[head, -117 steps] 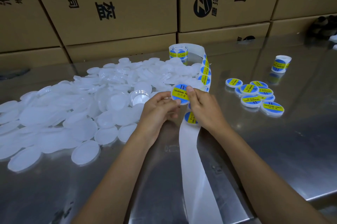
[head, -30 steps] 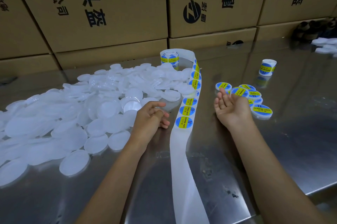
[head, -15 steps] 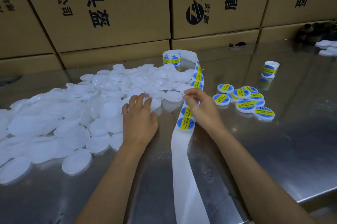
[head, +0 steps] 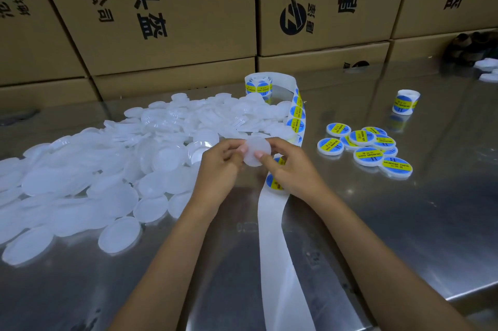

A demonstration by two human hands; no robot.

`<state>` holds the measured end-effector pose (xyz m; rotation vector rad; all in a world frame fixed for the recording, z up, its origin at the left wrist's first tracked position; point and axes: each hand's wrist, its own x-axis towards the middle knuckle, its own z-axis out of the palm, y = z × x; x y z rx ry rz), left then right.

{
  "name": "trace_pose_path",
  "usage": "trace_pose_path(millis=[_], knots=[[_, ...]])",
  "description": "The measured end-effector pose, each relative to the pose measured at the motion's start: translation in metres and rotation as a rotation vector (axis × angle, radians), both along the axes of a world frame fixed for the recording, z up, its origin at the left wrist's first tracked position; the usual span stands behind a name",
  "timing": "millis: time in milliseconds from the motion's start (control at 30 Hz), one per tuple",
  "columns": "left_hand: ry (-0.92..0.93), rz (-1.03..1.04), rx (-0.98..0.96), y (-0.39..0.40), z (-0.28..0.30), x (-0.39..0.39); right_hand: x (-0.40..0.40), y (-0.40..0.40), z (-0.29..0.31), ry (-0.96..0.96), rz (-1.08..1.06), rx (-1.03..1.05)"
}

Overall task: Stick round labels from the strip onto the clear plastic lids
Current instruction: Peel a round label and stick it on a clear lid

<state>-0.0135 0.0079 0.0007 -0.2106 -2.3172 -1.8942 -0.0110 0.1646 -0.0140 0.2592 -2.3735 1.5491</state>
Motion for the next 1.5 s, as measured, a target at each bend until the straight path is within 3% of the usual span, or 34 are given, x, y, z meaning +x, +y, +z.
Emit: trace_pose_path(millis=[100, 200, 333, 433, 533, 600, 667, 1333, 1500], knots=[[-0.210, -0.091, 0.295, -0.003, 0.005, 0.002, 0.002, -0.001, 0.003, -0.018, -0.003, -0.074], [-0.292, -0.198, 0.476, -0.006, 0.008, 0.005, 0.004, -0.002, 0.005, -0.037, 0.006, -0.103], [-0.322, -0.237, 0.556, -0.005, 0.007, 0.006, 0.011, -0.001, 0.010, -0.046, 0.044, -0.080], [-0.340, -0.197, 0.621, -0.006, 0.005, 0.004, 0.010, 0.016, 0.018, -0.043, -0.055, -0.093], [-0.362, -0.186, 0.681, -0.006, 0.003, 0.003, 0.009, 0.042, 0.016, -0.101, -0.100, 0.125], [-0.369, -0.183, 0.694, -0.004, 0.000, 0.001, 0.011, 0.047, 0.008, -0.178, -0.069, 0.410], [-0.371, -0.171, 0.695, -0.002, -0.002, -0.001, 0.012, 0.045, 0.001, -0.186, -0.061, 0.561], [-0.420, -0.251, 0.591, 0.014, -0.006, 0.000, 0.034, 0.029, 0.005, -0.018, 0.073, 0.392], [-0.412, -0.262, 0.595, 0.014, -0.008, 0.000, 0.035, 0.026, 0.008, -0.087, 0.146, 0.246]])
